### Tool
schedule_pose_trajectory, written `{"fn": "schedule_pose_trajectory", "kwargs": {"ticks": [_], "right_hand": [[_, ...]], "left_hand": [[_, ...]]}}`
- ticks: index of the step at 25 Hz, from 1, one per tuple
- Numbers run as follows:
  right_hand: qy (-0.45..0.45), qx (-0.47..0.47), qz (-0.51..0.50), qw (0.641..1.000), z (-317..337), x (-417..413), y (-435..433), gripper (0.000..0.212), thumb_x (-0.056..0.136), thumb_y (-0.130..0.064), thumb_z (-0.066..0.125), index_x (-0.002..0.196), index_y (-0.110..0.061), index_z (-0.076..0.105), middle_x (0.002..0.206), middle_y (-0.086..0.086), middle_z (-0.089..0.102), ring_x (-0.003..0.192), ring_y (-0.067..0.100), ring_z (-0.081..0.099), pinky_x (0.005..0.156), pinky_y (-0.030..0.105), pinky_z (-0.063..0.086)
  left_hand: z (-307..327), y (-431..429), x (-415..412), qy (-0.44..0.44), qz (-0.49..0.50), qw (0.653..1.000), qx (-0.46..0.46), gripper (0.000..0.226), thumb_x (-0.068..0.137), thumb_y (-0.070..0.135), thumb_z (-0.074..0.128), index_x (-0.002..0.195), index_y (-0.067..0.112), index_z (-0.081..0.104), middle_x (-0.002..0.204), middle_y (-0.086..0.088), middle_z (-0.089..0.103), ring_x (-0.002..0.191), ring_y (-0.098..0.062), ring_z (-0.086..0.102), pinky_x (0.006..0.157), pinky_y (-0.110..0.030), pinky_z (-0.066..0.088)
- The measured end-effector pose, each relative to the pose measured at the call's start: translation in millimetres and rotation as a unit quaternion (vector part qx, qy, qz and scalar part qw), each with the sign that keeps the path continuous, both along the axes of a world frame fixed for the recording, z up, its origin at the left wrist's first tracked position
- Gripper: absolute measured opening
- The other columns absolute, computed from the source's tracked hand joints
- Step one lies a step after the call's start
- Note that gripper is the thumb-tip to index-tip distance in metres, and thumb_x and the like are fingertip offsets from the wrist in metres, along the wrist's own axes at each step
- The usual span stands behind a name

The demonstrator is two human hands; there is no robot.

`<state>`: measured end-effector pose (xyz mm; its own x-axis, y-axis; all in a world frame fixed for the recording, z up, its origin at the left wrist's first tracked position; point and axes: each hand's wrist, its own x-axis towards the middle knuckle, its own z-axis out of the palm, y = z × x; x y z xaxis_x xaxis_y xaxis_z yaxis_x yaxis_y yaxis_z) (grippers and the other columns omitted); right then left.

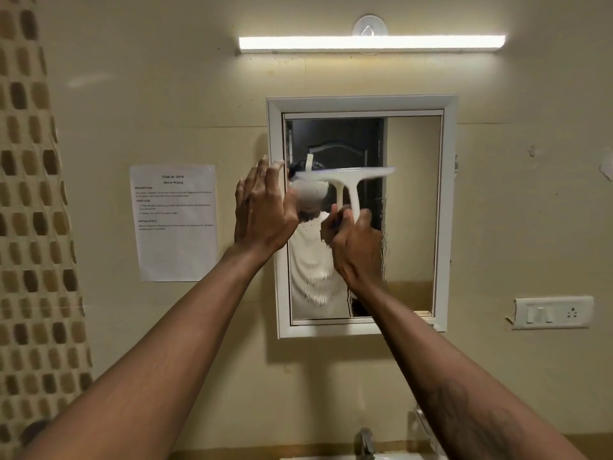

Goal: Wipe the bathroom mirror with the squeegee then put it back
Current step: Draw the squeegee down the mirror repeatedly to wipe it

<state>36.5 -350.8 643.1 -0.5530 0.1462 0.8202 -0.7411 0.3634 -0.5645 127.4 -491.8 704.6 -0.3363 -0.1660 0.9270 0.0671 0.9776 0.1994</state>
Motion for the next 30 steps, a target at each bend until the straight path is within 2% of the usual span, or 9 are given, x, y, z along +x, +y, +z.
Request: {"fn": "schedule_pose_trajectory", "kwargs": {"ticks": [2, 4, 7, 11, 13, 17, 20, 25, 30], "right_hand": [[0.010, 0.005, -0.013, 1.000, 31.6, -2.0, -3.5, 0.033, 0.110, -0.043, 0.038, 0.104, -0.014, 0.052, 0.075, -0.016, 0.051, 0.057, 0.002, 0.056, 0.041, 0.009, 0.033], [0.013, -0.034, 0.005, 0.999, 55.9, -5.0, -8.5, 0.026, 0.109, -0.039, 0.040, 0.102, -0.015, 0.050, 0.073, -0.011, 0.054, 0.056, 0.001, 0.057, 0.038, 0.008, 0.036], [0.014, -0.052, 0.016, 0.998, 78.8, -7.4, -18.6, 0.029, 0.110, -0.035, 0.041, 0.109, -0.009, 0.055, 0.077, -0.004, 0.059, 0.058, 0.001, 0.056, 0.044, 0.008, 0.037], [0.006, -0.044, 0.025, 0.999, 98.5, -6.2, -28.5, 0.031, 0.110, -0.031, 0.042, 0.117, -0.005, 0.056, 0.084, 0.002, 0.063, 0.062, 0.003, 0.059, 0.048, 0.016, 0.042], [-0.002, -0.037, 0.018, 0.999, 103.4, -4.8, -33.5, 0.033, 0.110, -0.033, 0.041, 0.119, -0.005, 0.055, 0.088, 0.006, 0.066, 0.067, 0.009, 0.064, 0.050, 0.020, 0.044], [-0.001, -0.034, 0.009, 0.999, 107.9, -5.5, -41.8, 0.035, 0.110, -0.034, 0.040, 0.120, -0.005, 0.055, 0.092, 0.009, 0.068, 0.075, 0.019, 0.069, 0.060, 0.033, 0.058], [0.002, -0.030, 0.001, 1.000, 109.8, -8.7, -43.2, 0.033, 0.110, -0.033, 0.039, 0.119, -0.005, 0.055, 0.093, 0.010, 0.069, 0.077, 0.021, 0.070, 0.065, 0.040, 0.061], [0.006, -0.012, -0.047, 0.999, 108.6, -11.9, -41.3, 0.033, 0.108, -0.032, 0.040, 0.116, -0.006, 0.056, 0.092, 0.010, 0.068, 0.077, 0.023, 0.068, 0.059, 0.031, 0.053], [0.008, 0.004, -0.079, 0.997, 72.0, -11.6, -37.7, 0.022, 0.108, -0.037, 0.040, 0.100, -0.017, 0.046, 0.070, -0.010, 0.045, 0.055, 0.004, 0.047, 0.045, 0.021, 0.028]], "left_hand": [[3.7, -3.7, 2.9, 0.004, -0.003, 1.000, 0.004, 0.054, 0.102, 0.031, 0.055, 0.152, 0.015, 0.042, 0.166, -0.014, 0.040, 0.158, -0.031, 0.032, 0.128, -0.056, 0.028], [7.0, -5.1, 5.0, 0.003, -0.001, 1.000, 0.002, 0.054, 0.102, 0.030, 0.056, 0.153, 0.016, 0.041, 0.167, -0.014, 0.038, 0.158, -0.031, 0.031, 0.128, -0.055, 0.027], [12.4, -7.2, 7.4, 0.005, -0.001, 1.000, -0.005, 0.054, 0.102, 0.028, 0.056, 0.153, 0.016, 0.041, 0.167, -0.014, 0.038, 0.158, -0.032, 0.031, 0.128, -0.056, 0.027], [18.9, -13.4, 9.2, 0.007, 0.005, 1.000, -0.012, 0.054, 0.103, 0.030, 0.056, 0.153, 0.017, 0.041, 0.168, -0.013, 0.036, 0.158, -0.031, 0.032, 0.128, -0.056, 0.028], [21.1, -17.5, 10.2, 0.009, 0.008, 1.000, -0.011, 0.053, 0.103, 0.030, 0.055, 0.153, 0.018, 0.040, 0.168, -0.013, 0.036, 0.158, -0.032, 0.032, 0.128, -0.056, 0.028], [21.4, -24.1, 12.3, 0.007, 0.011, 1.000, -0.011, 0.055, 0.102, 0.029, 0.055, 0.154, 0.017, 0.039, 0.169, -0.014, 0.035, 0.158, -0.033, 0.031, 0.128, -0.057, 0.027], [21.6, -29.5, 11.8, 0.005, 0.010, 1.000, -0.013, 0.056, 0.102, 0.029, 0.055, 0.154, 0.016, 0.039, 0.168, -0.016, 0.035, 0.158, -0.034, 0.031, 0.128, -0.058, 0.027], [19.5, -27.5, 5.3, -0.002, -0.005, 1.000, -0.006, 0.056, 0.101, 0.029, 0.056, 0.154, 0.018, 0.039, 0.169, -0.014, 0.034, 0.159, -0.033, 0.030, 0.129, -0.055, 0.025], [10.7, -19.3, -1.0, -0.003, -0.018, 1.000, -0.005, 0.055, 0.102, 0.030, 0.057, 0.153, 0.017, 0.041, 0.168, -0.014, 0.037, 0.159, -0.032, 0.030, 0.129, -0.055, 0.025]]}}
